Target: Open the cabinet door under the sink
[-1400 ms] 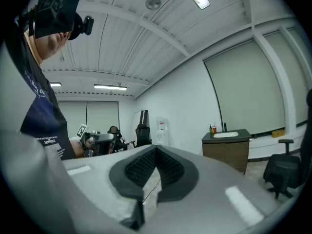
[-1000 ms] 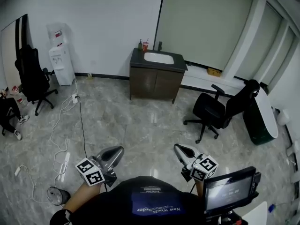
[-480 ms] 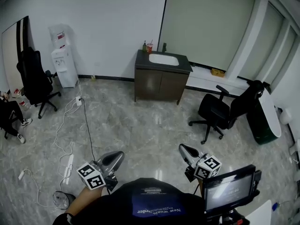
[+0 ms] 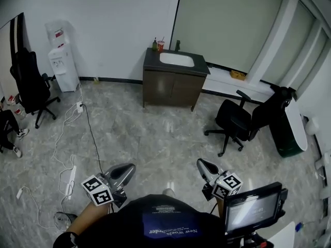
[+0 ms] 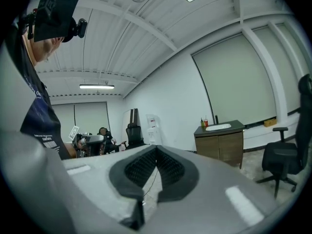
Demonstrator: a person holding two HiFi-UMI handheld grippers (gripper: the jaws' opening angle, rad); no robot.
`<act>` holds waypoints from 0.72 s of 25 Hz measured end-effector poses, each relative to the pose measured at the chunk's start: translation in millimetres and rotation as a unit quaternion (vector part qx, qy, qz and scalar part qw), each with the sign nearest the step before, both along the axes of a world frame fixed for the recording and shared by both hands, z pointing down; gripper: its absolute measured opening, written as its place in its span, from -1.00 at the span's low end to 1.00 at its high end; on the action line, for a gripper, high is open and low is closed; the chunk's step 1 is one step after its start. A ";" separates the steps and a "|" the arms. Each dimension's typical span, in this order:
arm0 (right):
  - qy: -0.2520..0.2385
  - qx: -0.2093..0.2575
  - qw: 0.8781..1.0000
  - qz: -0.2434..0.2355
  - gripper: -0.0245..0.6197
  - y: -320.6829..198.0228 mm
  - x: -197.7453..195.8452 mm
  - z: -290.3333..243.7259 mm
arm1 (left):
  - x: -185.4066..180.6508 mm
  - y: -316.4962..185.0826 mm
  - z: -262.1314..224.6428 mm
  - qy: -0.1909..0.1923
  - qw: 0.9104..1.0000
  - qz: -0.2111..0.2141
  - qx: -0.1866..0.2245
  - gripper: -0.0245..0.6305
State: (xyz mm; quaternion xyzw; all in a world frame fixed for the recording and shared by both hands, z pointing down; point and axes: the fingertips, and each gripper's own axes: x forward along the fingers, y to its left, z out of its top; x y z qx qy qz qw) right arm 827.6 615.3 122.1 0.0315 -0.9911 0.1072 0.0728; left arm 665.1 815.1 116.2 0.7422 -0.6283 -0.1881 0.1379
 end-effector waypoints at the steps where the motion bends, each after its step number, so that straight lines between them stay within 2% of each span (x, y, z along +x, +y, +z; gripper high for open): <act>1: -0.002 -0.002 1.000 -0.002 -0.92 -13.0 -2.9 1.2 | -2.5 -12.8 -1.1 -0.003 1.000 -0.002 0.001 -0.93; 7: -0.009 -0.001 0.999 -0.040 -0.92 -98.8 -41.3 0.5 | -25.3 -94.4 -16.8 -0.005 0.999 -0.040 0.001 -0.93; 12: -0.015 0.010 0.996 -0.083 -0.92 -206.5 -83.9 -15.4 | -51.5 -197.0 -33.1 -0.012 0.997 -0.075 0.002 -0.93; 18: -0.027 0.021 0.995 -0.098 -0.92 -220.7 -95.4 -15.2 | -51.4 -217.4 -28.8 -0.009 0.997 -0.074 0.007 -0.93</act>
